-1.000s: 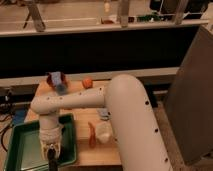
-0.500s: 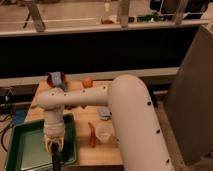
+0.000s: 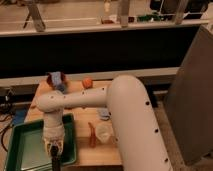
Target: Wipe tray with brush
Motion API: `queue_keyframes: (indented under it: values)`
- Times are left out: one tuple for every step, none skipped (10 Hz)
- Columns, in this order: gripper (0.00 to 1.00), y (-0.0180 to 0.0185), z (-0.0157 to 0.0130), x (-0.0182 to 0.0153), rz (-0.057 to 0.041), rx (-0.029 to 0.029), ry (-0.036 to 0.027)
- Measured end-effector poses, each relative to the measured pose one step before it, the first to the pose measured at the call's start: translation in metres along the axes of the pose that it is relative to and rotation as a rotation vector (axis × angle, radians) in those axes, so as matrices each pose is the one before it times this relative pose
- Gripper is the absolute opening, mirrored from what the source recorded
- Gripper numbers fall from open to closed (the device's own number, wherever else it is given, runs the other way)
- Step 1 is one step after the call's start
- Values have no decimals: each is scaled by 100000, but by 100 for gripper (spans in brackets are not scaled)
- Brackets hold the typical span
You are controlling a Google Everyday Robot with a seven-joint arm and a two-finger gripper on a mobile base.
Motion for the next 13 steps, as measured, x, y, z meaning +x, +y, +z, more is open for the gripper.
queue_keyframes:
  values:
    - [0, -735, 327, -401, -1614, -881, -626]
    - [0, -1144, 152, -103, -2161, -1168, -310]
    - [0, -1343, -36, 185, -3267, -1221, -236]
    - [0, -1304, -38, 348, -3316, -1256, -325]
    - [0, -1413, -71, 520, -3624, -1350, -336]
    - [0, -1187, -181, 589, -3240, -1573, -58]
    - [0, -914, -272, 528, -2681, -1884, 246]
    - [0, -525, -524, 532, -1956, -1935, 677]
    - [0, -105, -695, 488, -764, -1269, 1205]
    - [0, 154, -666, 472, -74, -1013, 1292]
    - [0, 213, -625, 457, 322, -472, 1022]
    - [0, 543, -533, 574, 899, -222, 660]
    - [0, 425, -303, 400, 647, 82, 250]
